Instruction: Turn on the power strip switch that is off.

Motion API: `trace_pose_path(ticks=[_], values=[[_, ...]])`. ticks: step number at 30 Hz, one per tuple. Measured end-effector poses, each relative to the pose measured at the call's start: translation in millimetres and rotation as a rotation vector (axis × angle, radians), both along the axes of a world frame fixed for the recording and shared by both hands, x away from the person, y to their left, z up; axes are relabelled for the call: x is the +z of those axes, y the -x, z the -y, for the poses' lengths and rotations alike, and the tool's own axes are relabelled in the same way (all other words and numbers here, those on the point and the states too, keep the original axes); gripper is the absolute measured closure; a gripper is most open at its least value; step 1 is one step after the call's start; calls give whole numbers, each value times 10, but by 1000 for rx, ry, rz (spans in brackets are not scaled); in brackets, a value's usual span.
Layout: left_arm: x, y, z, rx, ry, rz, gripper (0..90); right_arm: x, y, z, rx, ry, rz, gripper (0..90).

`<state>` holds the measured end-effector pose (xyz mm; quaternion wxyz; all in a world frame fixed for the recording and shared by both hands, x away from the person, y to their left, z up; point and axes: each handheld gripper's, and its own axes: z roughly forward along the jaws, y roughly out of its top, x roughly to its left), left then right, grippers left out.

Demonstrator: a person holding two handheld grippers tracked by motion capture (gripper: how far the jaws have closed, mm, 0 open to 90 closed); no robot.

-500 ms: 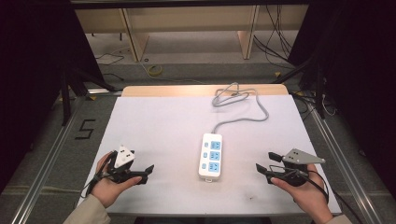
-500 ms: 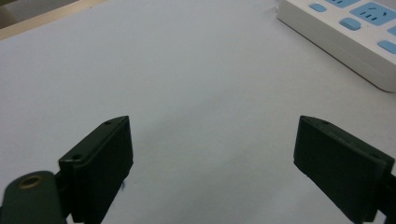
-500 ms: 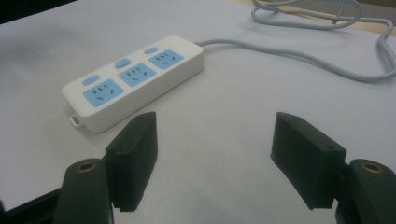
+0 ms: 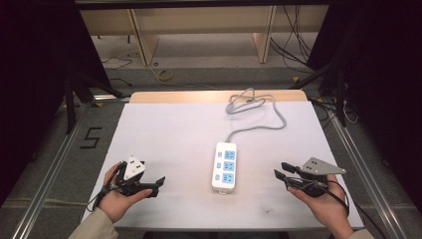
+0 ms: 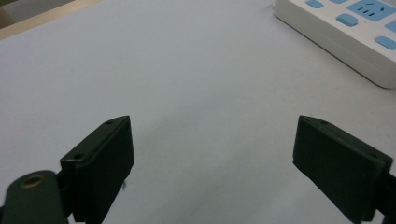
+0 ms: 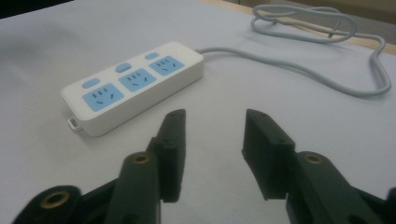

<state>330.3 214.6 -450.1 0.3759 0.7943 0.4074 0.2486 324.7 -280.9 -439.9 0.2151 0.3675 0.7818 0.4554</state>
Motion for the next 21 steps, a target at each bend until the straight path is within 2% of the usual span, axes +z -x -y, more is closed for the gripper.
trace_pose_path(ticks=[3,8,12,21], values=[[-1,-2,0,1,1,0,125,8,-12,-6,-5,14,10,765],[-1,-3,4,-1,-1,-1,128,41,-26,-23,-14,27,14,898],[0,-3,2,0,-1,-1,129,66,-46,-35,-16,47,4,900],[0,-5,7,0,0,-2,132,122,-100,-101,-7,59,-1,900]])
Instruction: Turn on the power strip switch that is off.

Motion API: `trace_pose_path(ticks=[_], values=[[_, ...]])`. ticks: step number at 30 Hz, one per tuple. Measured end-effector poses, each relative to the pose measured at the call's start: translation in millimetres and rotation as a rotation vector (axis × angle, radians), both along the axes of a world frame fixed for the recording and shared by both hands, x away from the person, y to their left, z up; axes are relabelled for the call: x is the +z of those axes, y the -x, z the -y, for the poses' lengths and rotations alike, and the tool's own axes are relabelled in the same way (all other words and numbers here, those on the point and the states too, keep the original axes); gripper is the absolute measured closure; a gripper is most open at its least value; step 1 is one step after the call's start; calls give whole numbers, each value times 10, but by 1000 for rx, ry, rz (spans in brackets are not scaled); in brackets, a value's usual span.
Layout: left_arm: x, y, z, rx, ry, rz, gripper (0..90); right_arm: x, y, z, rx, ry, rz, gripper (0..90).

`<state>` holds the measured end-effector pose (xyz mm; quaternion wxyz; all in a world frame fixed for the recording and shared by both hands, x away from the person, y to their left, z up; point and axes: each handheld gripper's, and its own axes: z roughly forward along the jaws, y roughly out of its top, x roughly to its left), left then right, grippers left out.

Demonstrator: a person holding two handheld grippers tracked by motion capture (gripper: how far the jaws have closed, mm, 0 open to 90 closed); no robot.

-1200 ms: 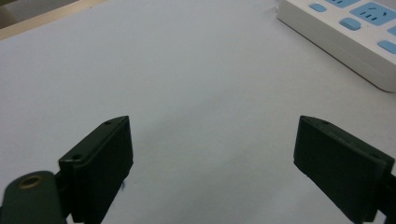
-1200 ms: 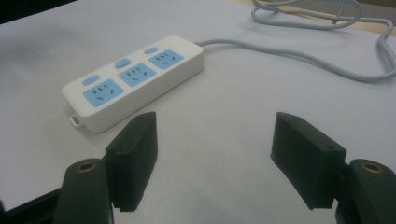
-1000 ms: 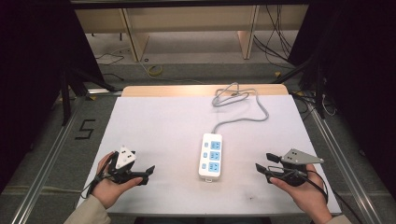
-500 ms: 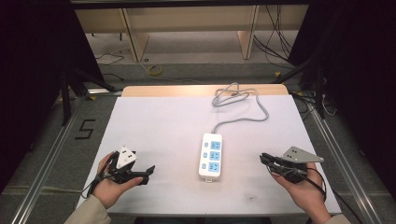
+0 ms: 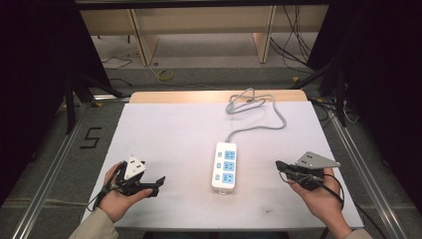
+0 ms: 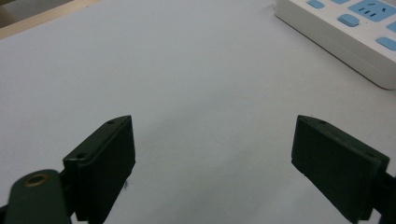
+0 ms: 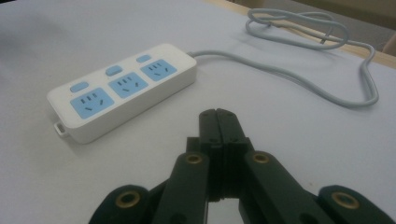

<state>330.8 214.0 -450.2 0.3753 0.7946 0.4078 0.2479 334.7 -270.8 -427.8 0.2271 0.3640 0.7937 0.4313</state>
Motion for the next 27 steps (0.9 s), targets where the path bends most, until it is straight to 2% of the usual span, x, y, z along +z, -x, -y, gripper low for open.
trace_pose_path(ticks=[7,27], values=[[2,-1,9,-3,2,-2,134,13,-33,-81,26,1,-15,900],[0,-8,24,-8,-4,-3,136,31,-131,-210,55,-10,-52,900]])
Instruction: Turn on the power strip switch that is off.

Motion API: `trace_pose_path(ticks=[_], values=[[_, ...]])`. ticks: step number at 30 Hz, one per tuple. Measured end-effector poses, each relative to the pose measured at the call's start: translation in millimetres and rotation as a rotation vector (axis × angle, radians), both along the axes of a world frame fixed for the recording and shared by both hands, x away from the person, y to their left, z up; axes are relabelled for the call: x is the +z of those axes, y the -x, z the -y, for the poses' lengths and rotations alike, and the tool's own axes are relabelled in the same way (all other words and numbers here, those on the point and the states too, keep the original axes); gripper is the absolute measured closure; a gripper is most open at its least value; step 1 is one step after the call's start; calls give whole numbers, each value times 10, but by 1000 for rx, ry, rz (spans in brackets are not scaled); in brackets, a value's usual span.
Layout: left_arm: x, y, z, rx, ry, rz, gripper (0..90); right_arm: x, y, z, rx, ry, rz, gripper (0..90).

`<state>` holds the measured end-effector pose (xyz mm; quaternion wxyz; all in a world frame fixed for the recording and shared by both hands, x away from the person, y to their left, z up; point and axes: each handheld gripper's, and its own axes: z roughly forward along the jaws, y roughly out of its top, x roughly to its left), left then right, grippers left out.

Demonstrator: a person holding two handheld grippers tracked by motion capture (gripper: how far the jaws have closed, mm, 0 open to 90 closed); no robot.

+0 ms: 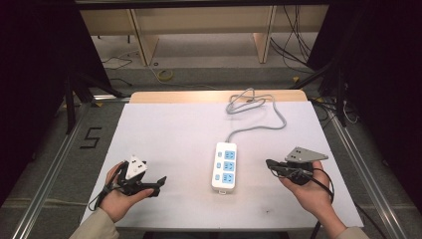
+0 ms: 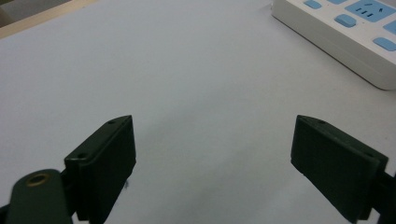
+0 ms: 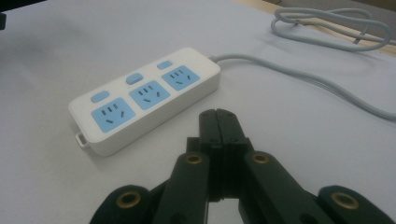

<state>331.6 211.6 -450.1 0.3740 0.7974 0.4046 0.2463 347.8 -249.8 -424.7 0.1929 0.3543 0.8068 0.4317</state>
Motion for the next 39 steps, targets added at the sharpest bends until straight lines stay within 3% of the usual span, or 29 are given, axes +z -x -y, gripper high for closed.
trace_pose_path(ticks=[17,39], values=[[-3,1,1,-1,5,-2,141,29,-108,-181,18,1,-10,900],[-3,1,-1,-1,2,-1,142,49,-189,-284,30,6,-27,900]])
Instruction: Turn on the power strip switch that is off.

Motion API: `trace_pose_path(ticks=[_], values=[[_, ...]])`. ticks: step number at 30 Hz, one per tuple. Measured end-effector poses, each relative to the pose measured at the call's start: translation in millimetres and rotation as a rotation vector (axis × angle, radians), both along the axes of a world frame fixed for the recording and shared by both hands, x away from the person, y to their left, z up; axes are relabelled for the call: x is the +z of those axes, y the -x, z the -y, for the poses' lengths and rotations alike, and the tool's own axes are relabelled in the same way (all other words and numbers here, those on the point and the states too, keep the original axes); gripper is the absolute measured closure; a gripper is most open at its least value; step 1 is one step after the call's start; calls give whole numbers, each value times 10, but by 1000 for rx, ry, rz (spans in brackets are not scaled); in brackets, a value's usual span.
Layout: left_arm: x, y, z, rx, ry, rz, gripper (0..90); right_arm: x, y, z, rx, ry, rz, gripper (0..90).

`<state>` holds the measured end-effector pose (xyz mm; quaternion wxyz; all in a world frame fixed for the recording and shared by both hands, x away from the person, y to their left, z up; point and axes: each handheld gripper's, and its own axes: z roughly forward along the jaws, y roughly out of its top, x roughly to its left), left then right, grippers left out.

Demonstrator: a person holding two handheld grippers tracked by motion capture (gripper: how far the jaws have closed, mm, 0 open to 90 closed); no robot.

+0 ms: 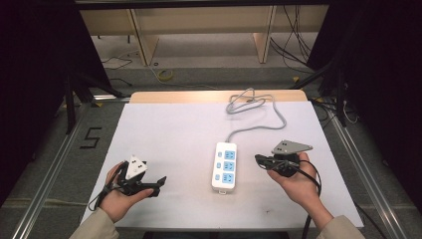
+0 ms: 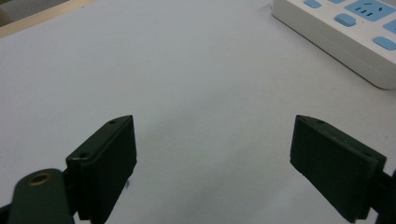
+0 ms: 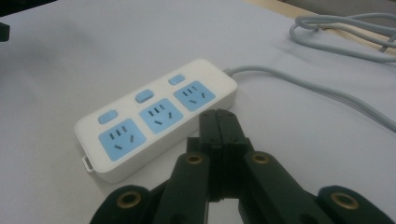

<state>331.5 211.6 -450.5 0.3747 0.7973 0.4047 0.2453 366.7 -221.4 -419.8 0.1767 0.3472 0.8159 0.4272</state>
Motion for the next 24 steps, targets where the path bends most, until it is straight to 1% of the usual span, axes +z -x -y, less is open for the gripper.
trace_pose_path(ticks=[18,20,24], values=[[1,2,2,-1,1,-3,144,38,-66,-123,19,15,-11,900],[3,2,-3,-1,3,-1,144,37,-79,-148,24,24,-21,900],[3,0,-4,-1,1,-5,144,38,-96,-191,31,35,-25,900]])
